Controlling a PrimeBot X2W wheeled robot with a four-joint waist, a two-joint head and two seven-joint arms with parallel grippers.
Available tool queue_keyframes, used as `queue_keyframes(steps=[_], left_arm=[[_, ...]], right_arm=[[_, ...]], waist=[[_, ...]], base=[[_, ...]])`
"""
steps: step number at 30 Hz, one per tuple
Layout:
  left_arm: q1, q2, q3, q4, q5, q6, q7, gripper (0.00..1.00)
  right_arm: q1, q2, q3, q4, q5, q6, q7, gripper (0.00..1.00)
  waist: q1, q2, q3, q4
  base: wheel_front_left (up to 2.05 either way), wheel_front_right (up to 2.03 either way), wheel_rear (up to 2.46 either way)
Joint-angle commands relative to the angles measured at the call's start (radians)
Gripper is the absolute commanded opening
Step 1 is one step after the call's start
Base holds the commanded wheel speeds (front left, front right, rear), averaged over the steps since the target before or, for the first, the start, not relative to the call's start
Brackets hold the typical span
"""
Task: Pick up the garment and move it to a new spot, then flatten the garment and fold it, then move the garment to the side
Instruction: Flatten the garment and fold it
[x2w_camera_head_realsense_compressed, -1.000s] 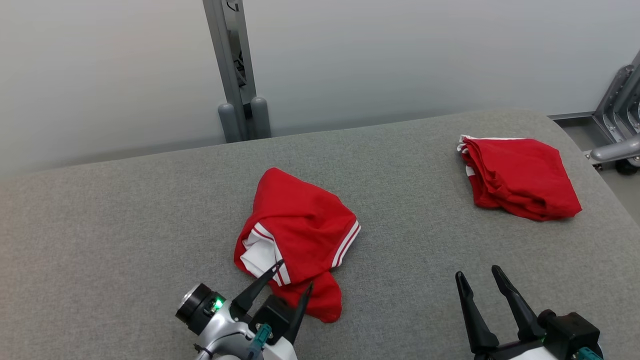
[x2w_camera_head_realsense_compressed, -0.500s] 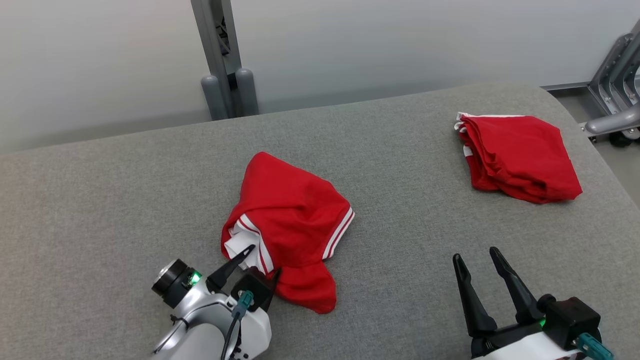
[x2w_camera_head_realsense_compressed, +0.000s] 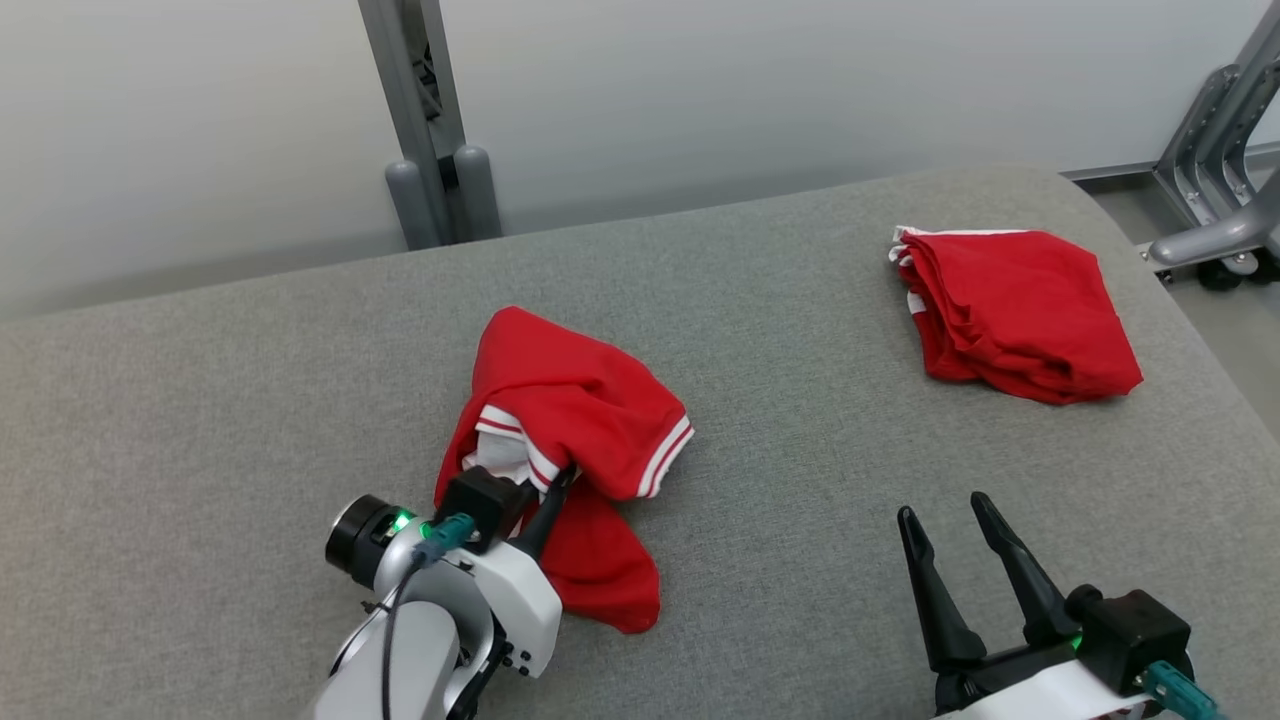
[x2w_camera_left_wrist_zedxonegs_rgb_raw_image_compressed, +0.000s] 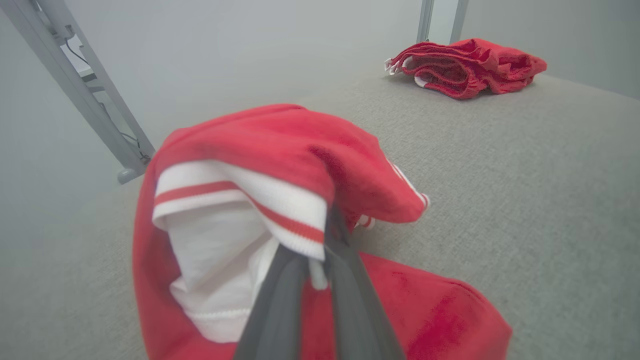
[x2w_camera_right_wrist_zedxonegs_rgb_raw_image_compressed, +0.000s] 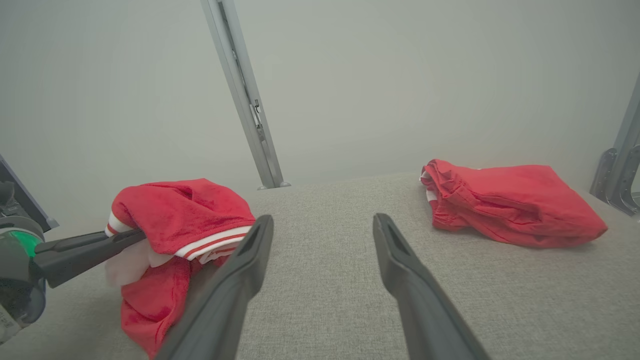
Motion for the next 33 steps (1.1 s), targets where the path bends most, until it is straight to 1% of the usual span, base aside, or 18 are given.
queue_keyframes(steps=[1,3,5,6,7,10,13,16,21,24,27,29,31,33], left_arm=[[0.001,0.007,-0.009,-0.033,-0.112,-0.018,0.019,0.00],[-0.016,0.000,-0.051,-0.092,-0.244,-0.026,0.054,0.00],[-0.047,0.005,-0.092,-0.150,-0.357,-0.028,0.089,0.00],[-0.066,0.006,-0.113,-0.176,-0.402,-0.027,0.103,0.00],[-0.066,0.006,-0.113,-0.176,-0.402,-0.027,0.103,0.00],[-0.127,0.007,-0.163,-0.247,-0.521,-0.026,0.127,0.00],[-0.200,0.004,-0.205,-0.319,-0.626,0.002,0.126,0.00],[-0.275,0.006,-0.248,-0.380,-0.728,0.040,0.108,0.00],[-0.416,0.005,-0.332,-0.428,-0.821,0.097,0.054,0.00],[-0.492,0.006,-0.358,-0.439,-0.884,0.134,0.028,0.00],[-0.546,0.005,-0.361,-0.461,-0.969,0.172,0.007,0.00],[-0.566,0.006,-0.342,-0.488,-1.037,0.191,0.000,0.00],[-0.569,0.007,-0.298,-0.513,-1.047,0.211,-0.002,0.00],[-0.516,0.006,-0.277,-0.508,-1.035,0.226,-0.001,0.00]], right_arm=[[0.009,-0.005,0.004,0.008,0.004,0.000,-0.001,1.00],[0.014,-0.005,0.010,0.018,0.007,0.000,-0.001,1.00],[0.014,-0.005,0.012,0.022,0.008,0.000,-0.001,1.00],[0.012,-0.004,0.016,0.022,0.008,0.000,-0.001,1.00],[0.012,-0.004,0.016,0.022,0.008,0.000,-0.001,1.00],[0.012,-0.004,0.015,0.024,0.009,0.000,-0.001,1.00],[0.019,-0.003,0.010,0.026,0.010,0.000,-0.001,1.00],[0.023,-0.003,0.007,0.028,0.008,0.000,-0.001,1.00],[0.020,-0.003,0.020,0.033,0.007,0.000,-0.001,1.00],[0.020,-0.002,0.024,0.033,0.009,0.000,-0.001,1.00],[0.020,-0.002,0.028,0.033,0.011,0.000,-0.001,1.00],[0.022,-0.001,0.027,0.033,0.012,0.000,-0.001,1.00],[0.024,-0.001,0.028,0.034,0.012,0.000,-0.001,1.00],[0.023,-0.001,0.030,0.035,0.013,0.000,-0.001,1.00]], waist=[[0.0000,0.0000,-0.023,-0.013],[0.0000,0.0000,-0.040,-0.025],[0.0000,0.0000,-0.048,-0.035],[0.0000,0.0000,-0.052,-0.041],[0.0000,0.0000,-0.052,-0.041],[0.0000,0.0000,-0.064,-0.058],[0.0000,0.0000,-0.074,-0.071],[0.0000,0.0000,-0.081,-0.079],[0.0000,0.0000,-0.094,-0.098],[0.0000,0.0000,-0.099,-0.106],[0.0000,0.0000,-0.101,-0.112],[0.0000,0.0000,-0.100,-0.112],[0.0000,0.0000,-0.097,-0.111],[0.0000,0.0000,-0.092,-0.110]], base=[[0.00,0.00,0.00],[0.00,0.00,0.00],[0.00,0.00,0.00],[0.00,0.00,0.00],[0.00,0.00,0.00],[0.00,0.00,0.00],[0.00,0.00,0.00],[0.00,0.00,0.00],[0.00,0.00,0.00],[0.00,0.00,0.00],[0.00,0.00,0.00],[0.00,0.00,0.00],[0.00,0.00,0.00],[0.00,0.00,0.00]])
